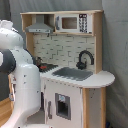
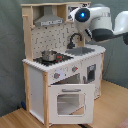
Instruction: Play with the kitchen
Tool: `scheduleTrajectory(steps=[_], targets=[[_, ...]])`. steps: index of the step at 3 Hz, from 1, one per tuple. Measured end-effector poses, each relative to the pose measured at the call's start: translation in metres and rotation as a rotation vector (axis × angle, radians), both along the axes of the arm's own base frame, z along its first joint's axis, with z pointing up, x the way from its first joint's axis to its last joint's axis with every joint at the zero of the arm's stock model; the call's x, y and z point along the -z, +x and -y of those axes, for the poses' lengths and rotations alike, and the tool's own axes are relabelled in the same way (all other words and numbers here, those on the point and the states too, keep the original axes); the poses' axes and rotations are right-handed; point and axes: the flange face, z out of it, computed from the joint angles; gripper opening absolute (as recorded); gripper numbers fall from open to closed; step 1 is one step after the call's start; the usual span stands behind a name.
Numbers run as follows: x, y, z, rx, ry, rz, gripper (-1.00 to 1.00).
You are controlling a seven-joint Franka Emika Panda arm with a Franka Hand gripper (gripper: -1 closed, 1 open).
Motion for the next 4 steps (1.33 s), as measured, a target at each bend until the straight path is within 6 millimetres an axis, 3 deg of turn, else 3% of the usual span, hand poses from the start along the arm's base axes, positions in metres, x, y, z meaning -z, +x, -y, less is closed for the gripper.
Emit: scheduleTrajectory(steps=[2,4], targets=[[0.013,-0.029,-0.011,-0.051,-0.177,0.135,1.00],[0.023,-0.042,-0.025,-0.108,-0.351,0.244,1.00]])
